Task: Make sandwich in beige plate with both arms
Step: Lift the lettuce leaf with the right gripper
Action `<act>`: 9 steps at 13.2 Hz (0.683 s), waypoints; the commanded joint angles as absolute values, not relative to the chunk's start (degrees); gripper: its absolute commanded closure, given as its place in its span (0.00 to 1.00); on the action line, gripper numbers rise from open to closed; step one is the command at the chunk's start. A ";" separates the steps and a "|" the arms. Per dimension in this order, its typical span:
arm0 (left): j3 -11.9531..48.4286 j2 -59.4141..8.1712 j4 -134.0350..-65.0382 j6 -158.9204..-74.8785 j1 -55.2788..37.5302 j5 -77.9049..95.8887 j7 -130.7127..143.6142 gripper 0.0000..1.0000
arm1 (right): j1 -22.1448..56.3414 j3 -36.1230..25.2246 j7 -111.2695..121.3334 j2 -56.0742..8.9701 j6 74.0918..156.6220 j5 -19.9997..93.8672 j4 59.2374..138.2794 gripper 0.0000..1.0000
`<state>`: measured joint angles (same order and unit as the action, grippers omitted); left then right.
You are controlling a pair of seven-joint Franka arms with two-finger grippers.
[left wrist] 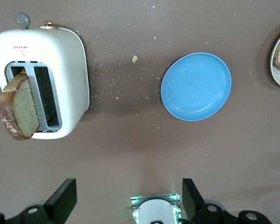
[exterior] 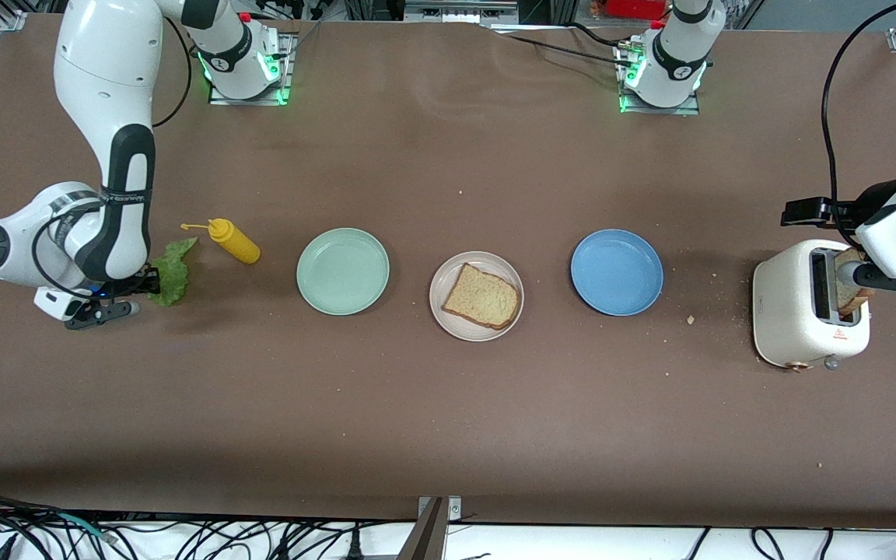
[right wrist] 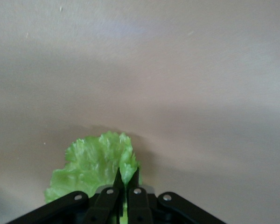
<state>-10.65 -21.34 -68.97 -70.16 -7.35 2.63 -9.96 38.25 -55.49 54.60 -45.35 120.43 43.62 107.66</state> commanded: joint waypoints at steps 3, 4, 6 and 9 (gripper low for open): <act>-10.46 -20.92 -69.26 -69.96 -7.38 0.35 -10.28 0.01 | 37.44 -62.48 54.84 -44.74 107.78 37.27 97.67 1.00; -10.46 -21.00 -69.26 -70.05 -7.38 0.44 -10.28 0.01 | 37.53 -64.40 54.50 -44.74 104.01 37.09 95.04 1.00; -10.46 -20.92 -69.26 -70.05 -7.38 0.44 -10.28 0.01 | 37.53 -67.84 53.88 -44.74 96.36 37.00 89.59 1.00; -10.46 -21.00 -69.26 -70.05 -7.38 0.35 -10.28 0.01 | 37.70 -70.75 49.34 -44.65 87.75 37.44 83.51 1.00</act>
